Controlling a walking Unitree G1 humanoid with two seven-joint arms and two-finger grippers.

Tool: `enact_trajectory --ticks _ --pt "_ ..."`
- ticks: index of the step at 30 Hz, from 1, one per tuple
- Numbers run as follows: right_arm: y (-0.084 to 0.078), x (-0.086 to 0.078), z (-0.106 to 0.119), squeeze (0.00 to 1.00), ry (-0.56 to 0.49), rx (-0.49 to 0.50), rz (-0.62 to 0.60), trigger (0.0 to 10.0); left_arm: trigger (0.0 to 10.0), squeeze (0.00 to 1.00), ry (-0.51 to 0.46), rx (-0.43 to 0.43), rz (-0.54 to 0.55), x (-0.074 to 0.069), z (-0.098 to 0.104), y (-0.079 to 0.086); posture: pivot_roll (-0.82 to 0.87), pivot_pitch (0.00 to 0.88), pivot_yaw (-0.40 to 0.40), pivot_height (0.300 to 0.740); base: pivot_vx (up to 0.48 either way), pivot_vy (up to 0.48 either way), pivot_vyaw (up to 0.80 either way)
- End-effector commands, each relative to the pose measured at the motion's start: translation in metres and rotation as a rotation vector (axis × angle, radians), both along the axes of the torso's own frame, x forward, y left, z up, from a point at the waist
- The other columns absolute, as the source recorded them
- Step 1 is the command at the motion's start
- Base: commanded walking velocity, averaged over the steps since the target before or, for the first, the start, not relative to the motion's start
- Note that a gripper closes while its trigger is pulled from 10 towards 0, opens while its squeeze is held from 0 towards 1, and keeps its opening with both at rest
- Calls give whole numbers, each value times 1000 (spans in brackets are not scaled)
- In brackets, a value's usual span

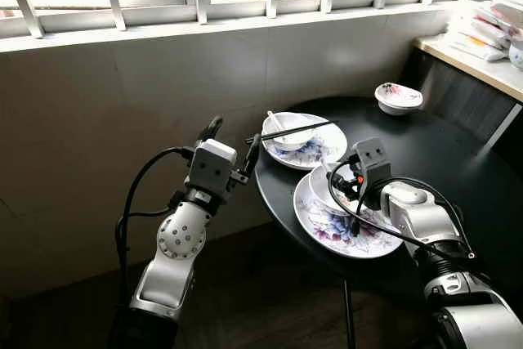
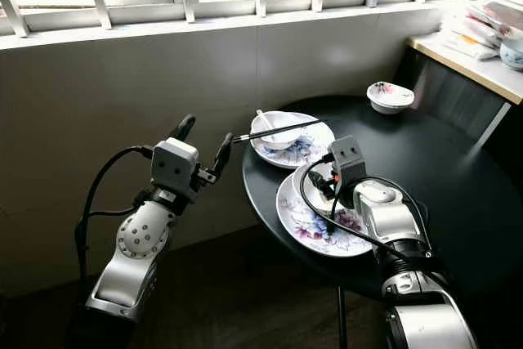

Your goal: Kitchen organization

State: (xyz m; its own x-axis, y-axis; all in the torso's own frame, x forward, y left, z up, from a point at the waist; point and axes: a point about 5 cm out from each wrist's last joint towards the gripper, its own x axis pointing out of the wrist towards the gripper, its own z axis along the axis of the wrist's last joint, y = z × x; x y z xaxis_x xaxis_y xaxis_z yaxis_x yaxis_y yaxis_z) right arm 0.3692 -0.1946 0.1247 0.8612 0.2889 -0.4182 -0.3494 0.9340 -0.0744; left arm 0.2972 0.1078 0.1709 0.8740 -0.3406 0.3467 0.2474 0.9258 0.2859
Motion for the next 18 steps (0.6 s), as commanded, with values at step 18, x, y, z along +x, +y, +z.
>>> enact_trajectory --ticks 18 --pt "-5 1 -16 0 182 48 30 10000 10000 0 4 15 10 3 1 -2 55 0 -50 740 0 0 0"
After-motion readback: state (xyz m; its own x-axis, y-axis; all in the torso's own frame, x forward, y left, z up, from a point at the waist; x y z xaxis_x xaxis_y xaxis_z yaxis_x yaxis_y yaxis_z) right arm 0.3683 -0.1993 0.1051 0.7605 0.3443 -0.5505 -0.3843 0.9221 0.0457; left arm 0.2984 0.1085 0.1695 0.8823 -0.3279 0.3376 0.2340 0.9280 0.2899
